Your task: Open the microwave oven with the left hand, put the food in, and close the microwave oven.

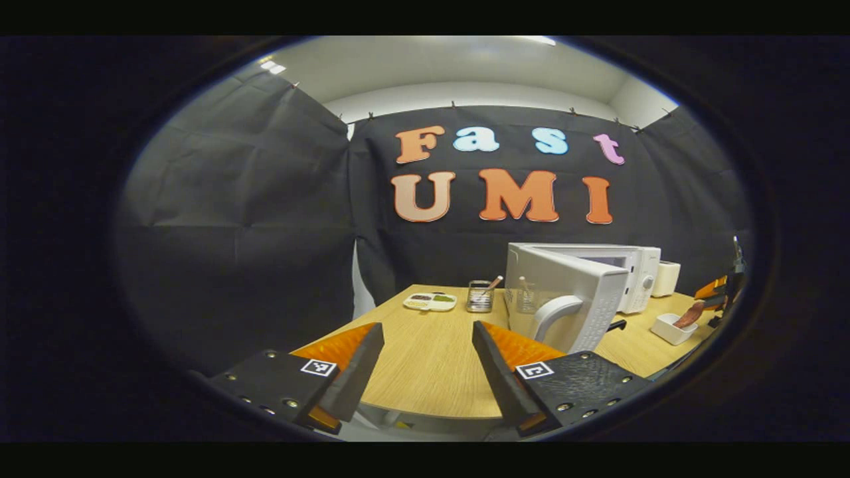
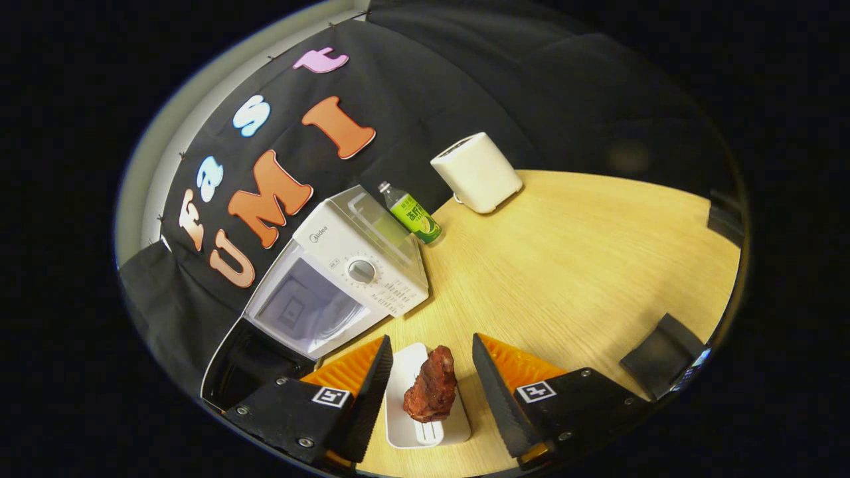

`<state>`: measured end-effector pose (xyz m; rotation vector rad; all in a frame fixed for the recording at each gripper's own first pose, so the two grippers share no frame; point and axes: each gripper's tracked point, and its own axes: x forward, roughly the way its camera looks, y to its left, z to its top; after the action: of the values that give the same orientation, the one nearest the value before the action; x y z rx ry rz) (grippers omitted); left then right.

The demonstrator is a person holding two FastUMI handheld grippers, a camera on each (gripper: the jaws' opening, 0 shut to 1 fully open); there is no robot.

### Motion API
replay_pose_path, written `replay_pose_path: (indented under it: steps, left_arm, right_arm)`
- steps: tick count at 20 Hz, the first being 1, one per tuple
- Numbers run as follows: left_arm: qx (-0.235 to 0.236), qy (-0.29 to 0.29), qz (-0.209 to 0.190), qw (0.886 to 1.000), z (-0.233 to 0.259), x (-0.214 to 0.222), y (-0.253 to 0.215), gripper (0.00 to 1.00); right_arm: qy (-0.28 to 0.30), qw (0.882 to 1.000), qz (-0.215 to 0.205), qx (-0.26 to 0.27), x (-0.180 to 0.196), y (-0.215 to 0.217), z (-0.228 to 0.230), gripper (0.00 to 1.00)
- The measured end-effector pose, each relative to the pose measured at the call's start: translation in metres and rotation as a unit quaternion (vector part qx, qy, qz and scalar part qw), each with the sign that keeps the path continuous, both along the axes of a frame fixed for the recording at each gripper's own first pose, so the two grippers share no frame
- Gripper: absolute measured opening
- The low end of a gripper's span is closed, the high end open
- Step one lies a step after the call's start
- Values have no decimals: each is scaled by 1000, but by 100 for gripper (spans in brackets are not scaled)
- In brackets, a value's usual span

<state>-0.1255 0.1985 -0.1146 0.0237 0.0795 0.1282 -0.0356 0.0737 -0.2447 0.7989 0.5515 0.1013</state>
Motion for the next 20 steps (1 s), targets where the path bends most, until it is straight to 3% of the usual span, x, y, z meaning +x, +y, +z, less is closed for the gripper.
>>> replay_pose_path:
  steps: [3, 4, 5, 9, 10, 13, 20]
  left_arm:
    - [-6, 5, 1, 1000, -4, 5, 2, 82]
    - [-8, 6, 1, 1000, -5, 7, 1, 82]
    - [-9, 7, 0, 1000, -6, 9, 2, 82]
    - [-18, 12, -1, 1000, -11, 12, 5, 82]
    - [-21, 12, 0, 1000, -11, 12, 6, 82]
    - [-26, 12, 0, 1000, -12, 14, 8, 82]
    - [-26, 9, -2, 1000, -8, 20, 11, 82]
  right_arm:
    - [12, 1000, -4, 28, -4, 3, -3, 69]
    - [14, 999, -10, 38, -4, 1, -4, 53]
    - [14, 999, -17, 48, -3, 1, -2, 57]
    - [21, 995, -35, 87, -1, -1, -3, 12]
    - [22, 994, -38, 102, -3, -2, -1, 18]
    - [25, 993, -43, 105, -3, 0, 0, 11]
    - [-19, 993, -61, 98, 1, -12, 50, 11]
